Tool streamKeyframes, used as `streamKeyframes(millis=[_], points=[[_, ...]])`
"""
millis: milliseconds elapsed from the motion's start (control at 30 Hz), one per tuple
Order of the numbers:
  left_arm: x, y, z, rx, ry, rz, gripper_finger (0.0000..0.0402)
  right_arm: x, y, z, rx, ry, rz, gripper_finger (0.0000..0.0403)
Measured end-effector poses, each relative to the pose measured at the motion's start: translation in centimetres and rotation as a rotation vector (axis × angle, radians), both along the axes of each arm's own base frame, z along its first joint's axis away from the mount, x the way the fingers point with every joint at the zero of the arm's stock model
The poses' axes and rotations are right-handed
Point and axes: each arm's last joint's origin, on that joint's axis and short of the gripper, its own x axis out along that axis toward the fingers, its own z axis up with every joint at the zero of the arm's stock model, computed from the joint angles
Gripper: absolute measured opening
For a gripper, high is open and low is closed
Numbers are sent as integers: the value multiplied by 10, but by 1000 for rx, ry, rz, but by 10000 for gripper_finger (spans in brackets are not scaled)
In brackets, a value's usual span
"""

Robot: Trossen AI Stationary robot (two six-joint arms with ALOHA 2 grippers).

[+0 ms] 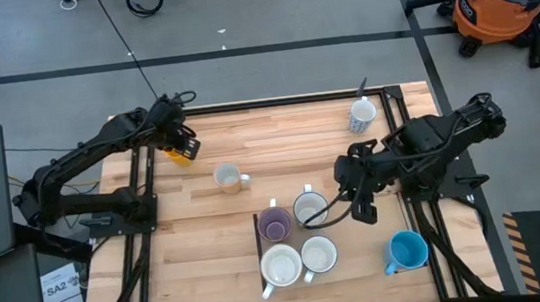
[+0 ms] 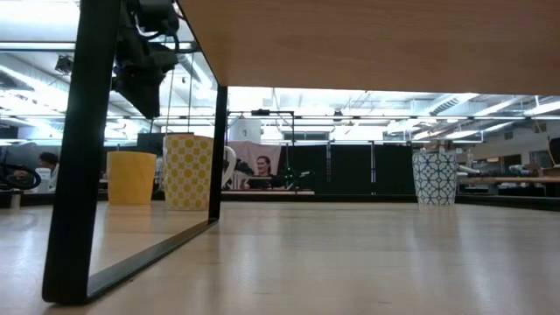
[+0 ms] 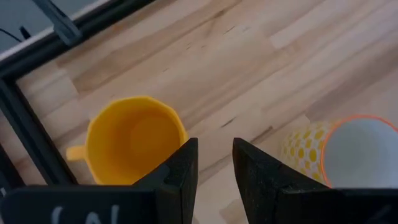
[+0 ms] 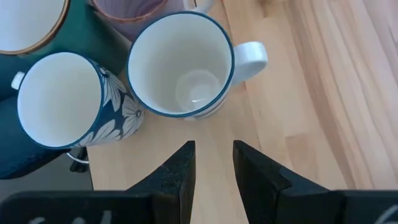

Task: Place coffee mugs
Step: Put the yellow mug on the shelf

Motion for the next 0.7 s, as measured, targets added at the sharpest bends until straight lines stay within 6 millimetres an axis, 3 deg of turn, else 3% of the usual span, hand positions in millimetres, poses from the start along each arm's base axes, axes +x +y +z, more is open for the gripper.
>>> streamKeyframes(millis=[700], points=[[27,22,-42,-114,184,11,107,3,-7,0,-10,4,16,113]])
